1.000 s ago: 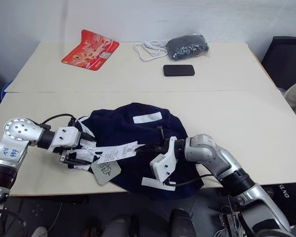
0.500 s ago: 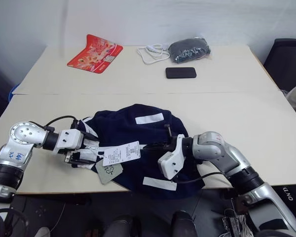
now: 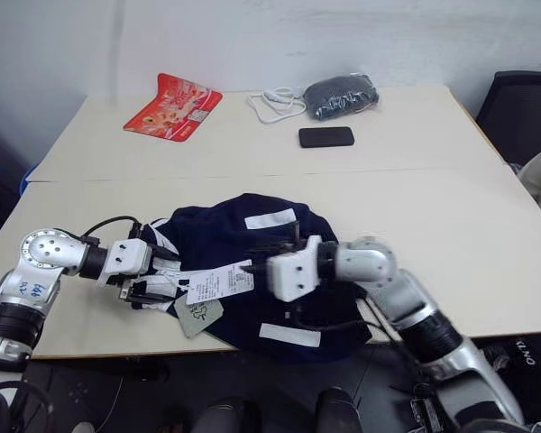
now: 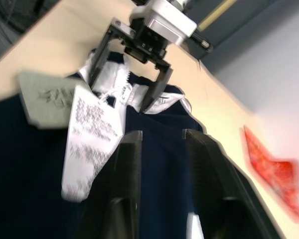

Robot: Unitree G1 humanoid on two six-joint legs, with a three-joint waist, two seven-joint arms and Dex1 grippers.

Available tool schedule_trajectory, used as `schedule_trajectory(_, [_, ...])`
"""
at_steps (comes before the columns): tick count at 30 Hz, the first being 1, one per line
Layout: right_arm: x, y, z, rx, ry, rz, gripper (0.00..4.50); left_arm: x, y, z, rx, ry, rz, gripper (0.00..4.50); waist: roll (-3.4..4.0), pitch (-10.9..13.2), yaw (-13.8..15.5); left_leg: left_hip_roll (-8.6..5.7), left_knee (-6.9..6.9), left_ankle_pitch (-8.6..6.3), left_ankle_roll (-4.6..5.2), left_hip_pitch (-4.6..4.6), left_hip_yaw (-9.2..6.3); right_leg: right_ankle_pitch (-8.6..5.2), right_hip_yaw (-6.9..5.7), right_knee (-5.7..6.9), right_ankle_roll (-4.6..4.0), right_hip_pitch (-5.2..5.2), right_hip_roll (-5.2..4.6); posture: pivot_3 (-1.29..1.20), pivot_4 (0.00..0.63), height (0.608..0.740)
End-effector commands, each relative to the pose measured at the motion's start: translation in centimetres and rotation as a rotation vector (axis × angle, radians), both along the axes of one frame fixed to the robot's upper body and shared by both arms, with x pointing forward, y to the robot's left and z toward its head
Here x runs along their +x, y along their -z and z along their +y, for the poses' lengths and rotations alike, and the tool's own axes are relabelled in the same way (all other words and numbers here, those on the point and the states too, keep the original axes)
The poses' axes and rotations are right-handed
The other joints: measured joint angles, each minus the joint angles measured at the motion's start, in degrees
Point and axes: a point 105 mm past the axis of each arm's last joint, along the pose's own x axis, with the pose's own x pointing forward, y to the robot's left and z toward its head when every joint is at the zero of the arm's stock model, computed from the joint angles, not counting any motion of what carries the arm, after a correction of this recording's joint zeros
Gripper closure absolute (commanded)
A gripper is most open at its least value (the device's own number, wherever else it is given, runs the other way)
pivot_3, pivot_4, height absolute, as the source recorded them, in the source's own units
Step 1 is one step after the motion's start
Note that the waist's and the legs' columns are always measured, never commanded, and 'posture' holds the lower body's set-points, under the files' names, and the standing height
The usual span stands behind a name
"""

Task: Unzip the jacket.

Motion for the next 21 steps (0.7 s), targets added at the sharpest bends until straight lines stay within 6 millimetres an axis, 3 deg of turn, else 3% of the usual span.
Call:
schedule_trajectory(1, [-0.6, -0.3, 2.2, -0.029, 0.014, 0.222, 2.54, -0.4, 1.7, 1.0, 0.063, -0.041, 0.057, 0.15, 0.0, 0.0, 0.0, 0.02, 0.0, 0.0, 0.0, 0.0, -0.02, 0.0, -0.01, 0.01, -0.01, -0.01, 0.0, 0.0, 0.15, 0.74])
schedule_trajectory(8, [-0.6, 0.7, 7.2, -0.121, 0.056, 0.503, 2.54, 0.0, 1.1, 0.7, 0.056, -0.036, 0.027, 0.15, 0.0, 0.0, -0.1, 0.02, -0.03, 0.0, -0.01, -0.03, -0.05, -0.04, -0.06, 0.03, -0.08, -0.05, 0.0, 0.0, 0.15, 0.74])
schedule_trajectory(15, [-1.9, 1.9, 9.1, -0.206, -0.007, 0.411, 2.54, -0.2, 1.2, 0.6, 0.048, -0.033, 0.022, 0.15, -0.14, -0.1, -0.1, -0.06, 0.04, 0.01, -0.02, -0.5, -0.15, -0.04, -0.14, 0.01, -0.07, -0.38, -0.02, 0.0, 0.15, 0.74])
schedule_trajectory(21, [0.0, 2.0, 10.9, -0.162, 0.098, 0.459, 2.54, -0.3, 1.3, 0.4, 0.046, -0.032, 0.017, 0.15, -0.16, -0.1, -0.1, -0.06, 0.03, 0.03, -0.05, -0.58, -0.1, -0.04, -0.16, 0.07, -0.07, -0.47, -0.02, 0.0, 0.15, 0.74])
